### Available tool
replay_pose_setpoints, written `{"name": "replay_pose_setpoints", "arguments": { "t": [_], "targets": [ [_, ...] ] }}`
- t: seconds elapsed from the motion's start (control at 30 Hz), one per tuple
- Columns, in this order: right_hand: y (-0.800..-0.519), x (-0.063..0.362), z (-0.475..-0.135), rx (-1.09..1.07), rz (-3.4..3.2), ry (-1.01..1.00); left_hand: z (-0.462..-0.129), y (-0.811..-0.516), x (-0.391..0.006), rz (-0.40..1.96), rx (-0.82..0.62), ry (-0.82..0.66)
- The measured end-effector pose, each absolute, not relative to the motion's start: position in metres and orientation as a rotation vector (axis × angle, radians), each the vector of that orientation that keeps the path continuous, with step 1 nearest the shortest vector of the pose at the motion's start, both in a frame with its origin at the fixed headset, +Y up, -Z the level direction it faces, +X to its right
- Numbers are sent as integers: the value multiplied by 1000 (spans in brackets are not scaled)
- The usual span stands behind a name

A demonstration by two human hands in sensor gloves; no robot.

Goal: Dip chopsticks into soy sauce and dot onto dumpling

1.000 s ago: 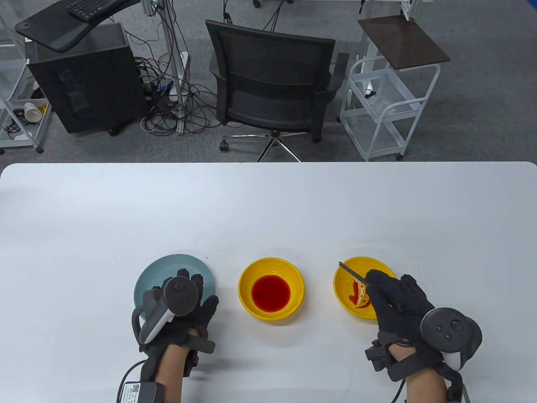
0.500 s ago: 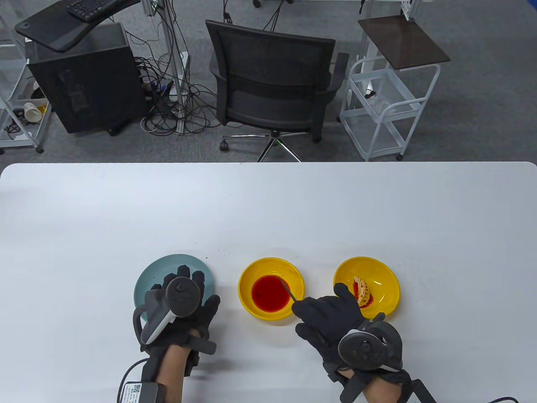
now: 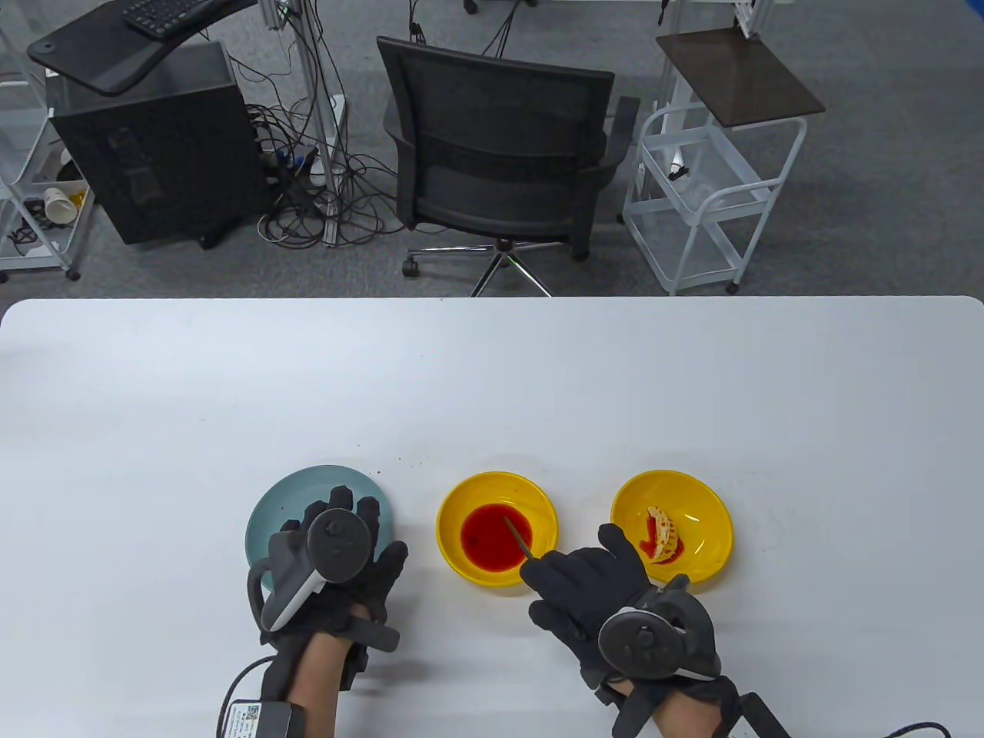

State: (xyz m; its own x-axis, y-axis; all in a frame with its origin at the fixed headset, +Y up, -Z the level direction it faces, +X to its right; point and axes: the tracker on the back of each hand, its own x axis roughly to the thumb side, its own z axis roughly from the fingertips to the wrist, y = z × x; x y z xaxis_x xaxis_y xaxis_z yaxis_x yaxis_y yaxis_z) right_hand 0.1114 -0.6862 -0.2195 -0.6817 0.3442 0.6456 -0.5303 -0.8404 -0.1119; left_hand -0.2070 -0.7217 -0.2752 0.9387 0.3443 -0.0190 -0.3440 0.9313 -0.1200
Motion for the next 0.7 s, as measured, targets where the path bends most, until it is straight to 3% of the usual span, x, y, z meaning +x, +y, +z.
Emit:
{"name": "replay_pose_setpoints", "arguments": {
  "t": [0.7],
  "targets": [
    [-701,100,-225,863,2556,-248,-271,-717,-196,334,-109,-41]
  ]
}}
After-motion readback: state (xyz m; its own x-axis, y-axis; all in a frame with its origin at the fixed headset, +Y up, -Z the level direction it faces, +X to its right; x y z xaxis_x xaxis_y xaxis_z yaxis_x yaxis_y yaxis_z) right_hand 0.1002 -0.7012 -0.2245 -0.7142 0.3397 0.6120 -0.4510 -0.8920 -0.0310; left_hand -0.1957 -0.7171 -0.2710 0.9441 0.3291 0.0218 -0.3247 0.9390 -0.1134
